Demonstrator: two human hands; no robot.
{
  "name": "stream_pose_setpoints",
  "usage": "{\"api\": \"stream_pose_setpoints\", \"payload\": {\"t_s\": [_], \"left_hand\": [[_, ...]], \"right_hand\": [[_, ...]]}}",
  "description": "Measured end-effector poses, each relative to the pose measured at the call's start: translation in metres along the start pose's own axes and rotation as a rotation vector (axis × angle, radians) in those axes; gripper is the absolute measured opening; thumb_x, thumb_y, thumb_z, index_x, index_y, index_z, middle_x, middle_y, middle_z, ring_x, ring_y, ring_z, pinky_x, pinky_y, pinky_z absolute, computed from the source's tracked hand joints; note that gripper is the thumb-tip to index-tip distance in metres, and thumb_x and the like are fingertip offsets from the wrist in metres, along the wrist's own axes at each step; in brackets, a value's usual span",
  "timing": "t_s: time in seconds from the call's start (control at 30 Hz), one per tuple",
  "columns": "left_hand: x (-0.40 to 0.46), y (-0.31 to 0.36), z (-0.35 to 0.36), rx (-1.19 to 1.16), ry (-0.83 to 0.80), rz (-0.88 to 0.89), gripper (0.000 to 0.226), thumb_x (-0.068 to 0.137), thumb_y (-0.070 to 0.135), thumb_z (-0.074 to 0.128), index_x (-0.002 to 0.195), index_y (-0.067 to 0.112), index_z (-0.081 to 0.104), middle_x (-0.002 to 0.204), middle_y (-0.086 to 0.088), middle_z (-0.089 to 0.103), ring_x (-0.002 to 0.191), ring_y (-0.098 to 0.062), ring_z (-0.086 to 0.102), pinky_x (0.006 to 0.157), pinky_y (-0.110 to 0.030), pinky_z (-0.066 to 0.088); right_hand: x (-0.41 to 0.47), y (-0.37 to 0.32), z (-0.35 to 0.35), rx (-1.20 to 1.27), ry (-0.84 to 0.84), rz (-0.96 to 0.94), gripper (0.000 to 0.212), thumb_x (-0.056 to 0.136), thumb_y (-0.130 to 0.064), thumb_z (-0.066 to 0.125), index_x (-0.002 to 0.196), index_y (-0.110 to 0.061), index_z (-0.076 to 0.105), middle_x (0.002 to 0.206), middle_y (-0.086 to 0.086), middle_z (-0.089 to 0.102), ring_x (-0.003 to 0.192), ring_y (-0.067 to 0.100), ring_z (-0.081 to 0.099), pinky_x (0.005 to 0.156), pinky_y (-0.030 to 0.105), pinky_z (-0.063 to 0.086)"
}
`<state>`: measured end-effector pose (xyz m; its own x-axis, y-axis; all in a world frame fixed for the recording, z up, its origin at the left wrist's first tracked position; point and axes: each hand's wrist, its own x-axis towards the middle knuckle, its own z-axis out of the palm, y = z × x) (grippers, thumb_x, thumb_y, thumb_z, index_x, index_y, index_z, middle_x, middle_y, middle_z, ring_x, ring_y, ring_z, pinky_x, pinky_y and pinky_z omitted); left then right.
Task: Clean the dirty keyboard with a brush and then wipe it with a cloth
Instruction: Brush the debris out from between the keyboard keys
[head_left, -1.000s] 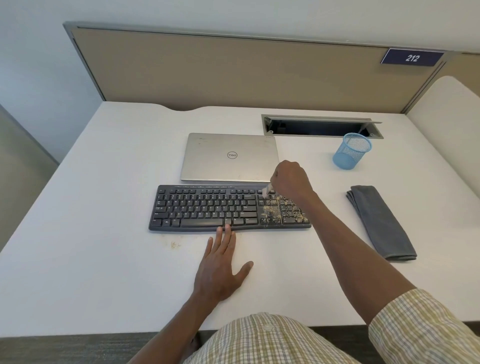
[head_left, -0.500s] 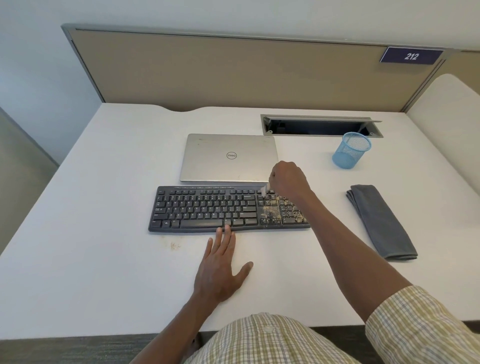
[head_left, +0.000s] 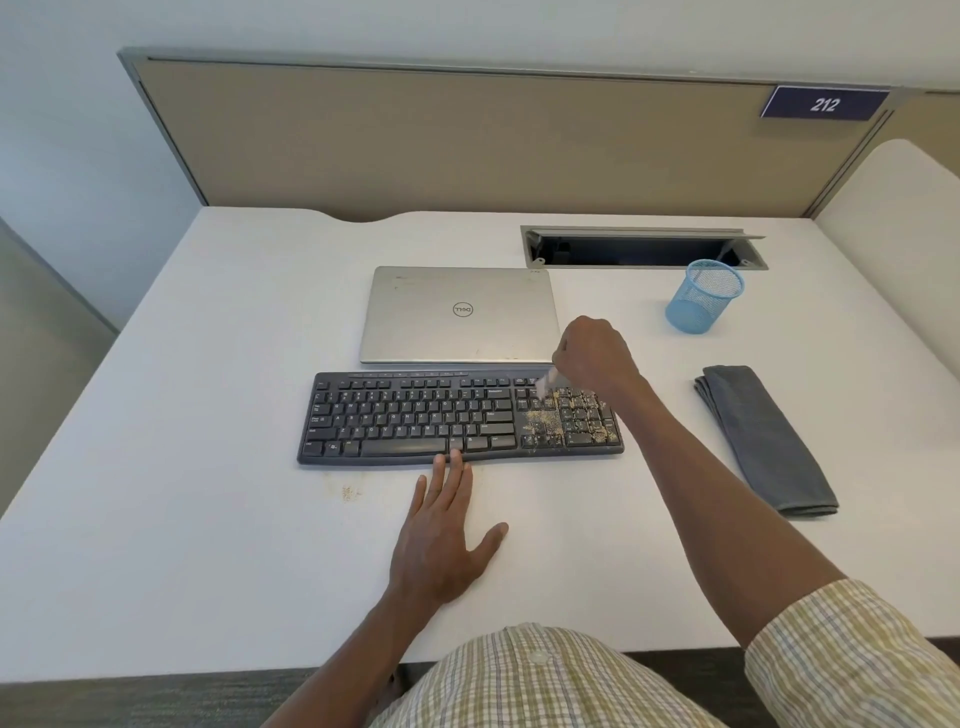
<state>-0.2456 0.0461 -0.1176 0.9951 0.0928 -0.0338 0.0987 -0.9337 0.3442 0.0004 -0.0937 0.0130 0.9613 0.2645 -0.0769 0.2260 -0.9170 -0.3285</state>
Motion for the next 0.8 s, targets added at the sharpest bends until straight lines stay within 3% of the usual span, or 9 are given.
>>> {"api": "stream_pose_setpoints", "payload": {"t_s": [0.33,0.5,0.8], "left_hand": [[0.0000,0.0007,0.0001,-0.012,0.008,-0.003,0.092,0.095,0.074,0.024,0.162,0.016,-0.001,0.167,0.004,-0.020,0.153,-0.013,-0.023,0.124,-0.031,-0.009],[0.0007,-0.0011,0.0015,-0.008,0.012,0.001,0.093,0.095,0.075,0.024,0.162,0.015,0.000,0.168,0.004,-0.019,0.153,-0.013,-0.022,0.125,-0.032,-0.007],[0.0005,0.0007,0.0004,0.008,0.006,0.001,0.092,0.094,0.076,0.021,0.161,0.016,-0.002,0.166,0.005,-0.022,0.153,-0.013,-0.024,0.123,-0.029,-0.012]], "right_hand": [[-0.0023,-0.0016,0.0002,-0.005,-0.019,0.009,0.015,0.082,-0.001,0.052,0.080,-0.001,0.067,0.069,0.008,0.065,0.063,0.025,0.062,0.059,0.031,0.055],[-0.0021,-0.0029,-0.0019,0.000,-0.015,-0.003,0.015,0.081,-0.001,0.052,0.073,-0.003,0.064,0.061,0.006,0.060,0.058,0.025,0.060,0.050,0.025,0.044],[-0.0024,-0.0007,-0.0029,-0.023,-0.064,-0.016,0.017,0.082,-0.004,0.052,0.082,-0.002,0.069,0.068,0.006,0.064,0.061,0.023,0.061,0.055,0.028,0.048]]}}
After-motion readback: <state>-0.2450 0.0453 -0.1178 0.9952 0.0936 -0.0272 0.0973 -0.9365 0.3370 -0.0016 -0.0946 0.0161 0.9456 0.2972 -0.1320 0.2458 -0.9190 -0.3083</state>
